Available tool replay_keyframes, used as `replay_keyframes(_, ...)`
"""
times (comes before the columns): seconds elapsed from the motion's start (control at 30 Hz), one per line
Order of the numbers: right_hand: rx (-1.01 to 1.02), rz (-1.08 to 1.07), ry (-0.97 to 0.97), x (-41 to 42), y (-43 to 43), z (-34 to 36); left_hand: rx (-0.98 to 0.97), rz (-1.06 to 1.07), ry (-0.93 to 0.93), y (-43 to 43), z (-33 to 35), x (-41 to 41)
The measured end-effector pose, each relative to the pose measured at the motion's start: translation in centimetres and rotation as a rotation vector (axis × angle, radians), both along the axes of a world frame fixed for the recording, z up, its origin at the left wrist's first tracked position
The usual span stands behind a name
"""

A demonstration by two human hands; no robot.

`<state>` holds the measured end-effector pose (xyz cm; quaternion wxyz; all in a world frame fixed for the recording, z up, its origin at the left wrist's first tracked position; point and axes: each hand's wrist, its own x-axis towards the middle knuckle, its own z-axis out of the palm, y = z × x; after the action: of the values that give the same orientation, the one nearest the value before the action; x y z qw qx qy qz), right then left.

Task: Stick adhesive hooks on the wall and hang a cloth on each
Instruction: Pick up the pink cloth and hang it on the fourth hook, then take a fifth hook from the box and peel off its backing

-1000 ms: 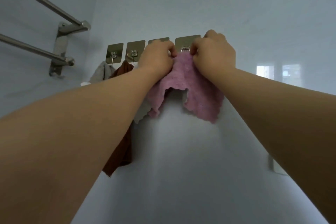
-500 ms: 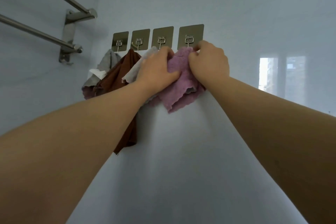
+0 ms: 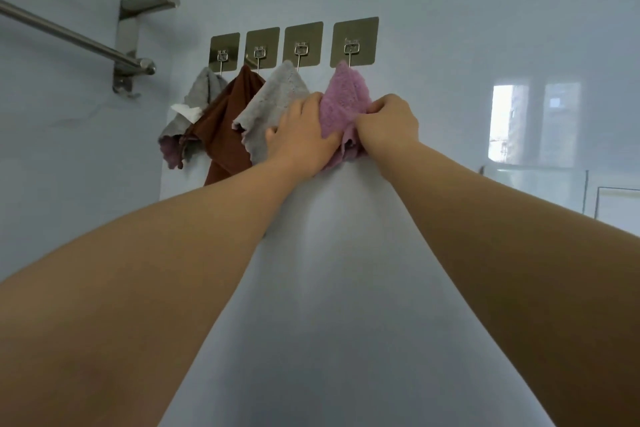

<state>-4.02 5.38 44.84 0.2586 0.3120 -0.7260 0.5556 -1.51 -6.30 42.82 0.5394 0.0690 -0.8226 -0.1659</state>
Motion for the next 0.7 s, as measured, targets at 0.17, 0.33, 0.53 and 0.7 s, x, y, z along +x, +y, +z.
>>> replay_keyframes(0.17, -0.051, 0.012, -0.103, -0.4, 0.9, -2.6, 0.107, -0.039, 0.022, 0.5, -1.2, 0.6)
replay_keyframes(0.33, -0.083, 0.029, -0.210, -0.1, 0.9, -6.2, 0.226, -0.107, 0.063, 1.1, -4.2, 1.3)
replay_keyframes(0.53, -0.006, 0.051, -0.345, 1.1, 0.6, -11.2, 0.513, -0.245, -0.014, 1.3, -9.0, 2.6)
replay_keyframes(0.7, 0.044, 0.129, -0.455, 2.1, 0.9, -16.5, 0.553, -0.110, -0.174, 2.5, -14.5, 4.2)
